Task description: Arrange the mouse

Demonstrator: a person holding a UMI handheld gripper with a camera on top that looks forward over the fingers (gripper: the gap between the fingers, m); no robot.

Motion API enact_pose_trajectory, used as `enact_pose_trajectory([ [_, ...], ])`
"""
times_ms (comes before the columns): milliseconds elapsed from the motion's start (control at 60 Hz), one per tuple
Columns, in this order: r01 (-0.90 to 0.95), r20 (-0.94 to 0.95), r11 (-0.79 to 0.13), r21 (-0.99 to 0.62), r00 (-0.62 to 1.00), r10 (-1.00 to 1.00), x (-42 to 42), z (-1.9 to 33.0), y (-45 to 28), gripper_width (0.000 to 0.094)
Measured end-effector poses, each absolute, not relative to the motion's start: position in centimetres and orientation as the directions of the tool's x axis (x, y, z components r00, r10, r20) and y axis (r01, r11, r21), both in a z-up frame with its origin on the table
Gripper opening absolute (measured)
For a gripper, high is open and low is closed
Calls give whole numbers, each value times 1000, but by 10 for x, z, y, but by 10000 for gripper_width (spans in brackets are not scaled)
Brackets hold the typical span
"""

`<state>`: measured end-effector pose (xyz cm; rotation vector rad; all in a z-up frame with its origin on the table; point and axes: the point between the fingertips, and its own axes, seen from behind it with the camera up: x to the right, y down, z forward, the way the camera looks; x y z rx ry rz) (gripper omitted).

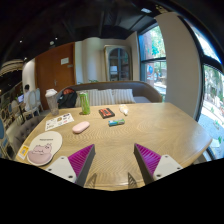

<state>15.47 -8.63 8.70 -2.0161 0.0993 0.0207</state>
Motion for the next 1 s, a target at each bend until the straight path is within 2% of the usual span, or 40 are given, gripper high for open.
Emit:
enact_pose_trajectory([
  [333,-30,-6,-471,-882,999,-52,149,74,-71,816],
  [433,61,54,-515,-855,998,29,124,58,-61,838],
  [533,142,113,-518,-843,990,87,101,50,-40,850],
  [767,51,-63,-571,-819,982,179,21,16,34,853],
  [917,47,-96,-611,-790,975,199,-10,-9,69,840],
  [1000,47,-86,-595,-803,978,193,-18,-8,94,837],
])
